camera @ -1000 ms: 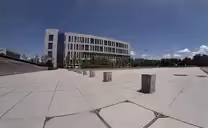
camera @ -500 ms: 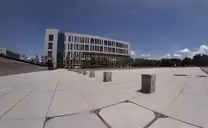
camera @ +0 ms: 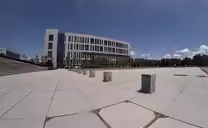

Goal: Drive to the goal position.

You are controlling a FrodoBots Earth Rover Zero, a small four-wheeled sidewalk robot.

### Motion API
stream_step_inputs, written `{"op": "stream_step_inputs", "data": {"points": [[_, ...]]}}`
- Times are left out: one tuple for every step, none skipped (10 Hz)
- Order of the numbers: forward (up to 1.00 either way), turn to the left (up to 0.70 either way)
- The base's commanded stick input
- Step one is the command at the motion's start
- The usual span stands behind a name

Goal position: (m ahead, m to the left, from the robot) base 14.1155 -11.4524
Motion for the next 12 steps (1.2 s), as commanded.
{"op": "stream_step_inputs", "data": {"points": [[0.0,0.0],[0.0,0.0],[0.0,0.0],[0.0,0.0],[0.0,0.0],[0.0,0.0],[0.0,0.0],[0.07,0.0],[0.51,0.0],[0.68,0.0],[0.7,0.0],[0.7,0.0]]}}
